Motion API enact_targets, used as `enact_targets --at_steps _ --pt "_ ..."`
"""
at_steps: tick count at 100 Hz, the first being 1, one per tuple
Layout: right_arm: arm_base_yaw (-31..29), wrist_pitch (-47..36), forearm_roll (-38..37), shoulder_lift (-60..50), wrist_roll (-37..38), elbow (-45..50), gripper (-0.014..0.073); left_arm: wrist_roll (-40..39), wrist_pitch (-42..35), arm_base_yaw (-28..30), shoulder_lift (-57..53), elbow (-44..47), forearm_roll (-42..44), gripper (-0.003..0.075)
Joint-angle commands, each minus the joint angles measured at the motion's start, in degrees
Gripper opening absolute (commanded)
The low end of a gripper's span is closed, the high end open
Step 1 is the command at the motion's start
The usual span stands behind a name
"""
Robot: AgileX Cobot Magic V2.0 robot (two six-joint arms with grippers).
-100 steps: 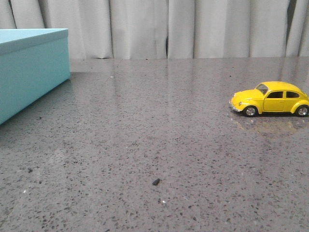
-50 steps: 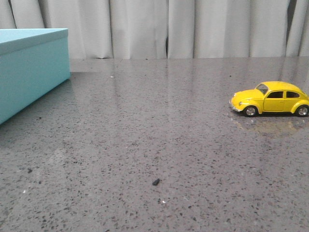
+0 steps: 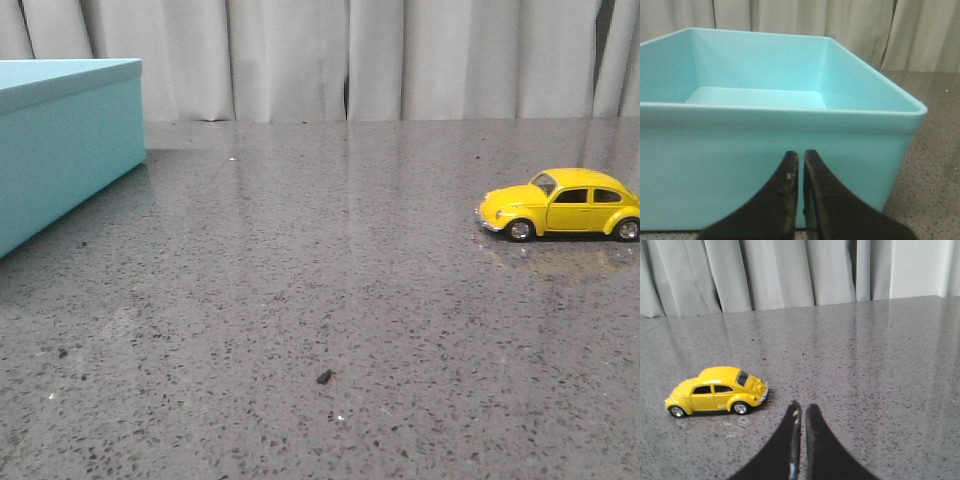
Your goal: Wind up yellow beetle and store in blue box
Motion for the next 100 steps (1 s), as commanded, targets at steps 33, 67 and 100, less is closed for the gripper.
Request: enact_targets --at_steps 33,67,100 --pt "-0.32 -6.86 3.26 -0.94 -0.11 1.45 -0.0049 -0.58 -5.38 0.02 -1.76 2.37 -0.63 -0.0019" --pt "-0.32 -6.86 3.35 -0.94 -0.11 1.45 -0.0049 -0.58 -5.38 0.02 -1.76 2.37 -0.63 -0.0019" --pt "-0.32 -6.86 3.35 -0.94 -0.11 1.45 -0.0049 -0.58 -5.38 0.02 -1.76 2.37 -0.63 -0.0019"
